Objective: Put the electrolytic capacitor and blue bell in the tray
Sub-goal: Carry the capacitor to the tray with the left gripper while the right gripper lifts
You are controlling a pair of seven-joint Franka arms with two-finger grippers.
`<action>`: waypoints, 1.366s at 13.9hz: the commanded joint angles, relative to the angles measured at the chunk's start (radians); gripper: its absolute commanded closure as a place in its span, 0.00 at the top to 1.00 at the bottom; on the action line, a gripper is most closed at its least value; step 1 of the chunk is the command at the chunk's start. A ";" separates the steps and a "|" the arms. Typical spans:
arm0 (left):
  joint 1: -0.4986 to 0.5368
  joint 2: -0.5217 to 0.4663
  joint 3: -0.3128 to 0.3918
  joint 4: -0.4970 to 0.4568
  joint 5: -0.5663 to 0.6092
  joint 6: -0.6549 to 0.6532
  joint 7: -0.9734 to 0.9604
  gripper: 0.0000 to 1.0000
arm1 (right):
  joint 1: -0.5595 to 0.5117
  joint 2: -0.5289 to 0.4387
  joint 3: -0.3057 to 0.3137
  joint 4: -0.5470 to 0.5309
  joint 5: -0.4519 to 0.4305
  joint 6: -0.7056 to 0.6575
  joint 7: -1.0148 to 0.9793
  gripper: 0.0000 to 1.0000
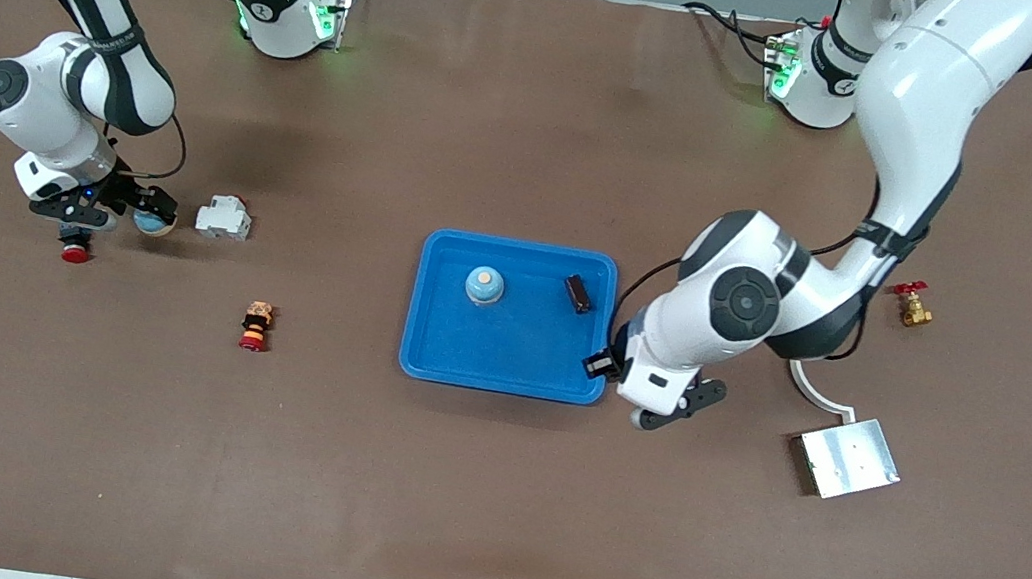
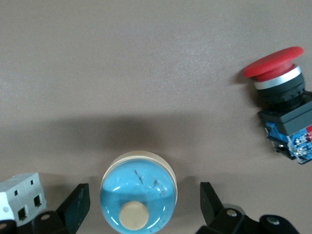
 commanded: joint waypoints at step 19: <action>-0.250 0.150 0.192 0.029 -0.011 0.153 -0.102 0.00 | 0.147 -0.092 0.024 0.109 -0.002 -0.274 0.300 0.00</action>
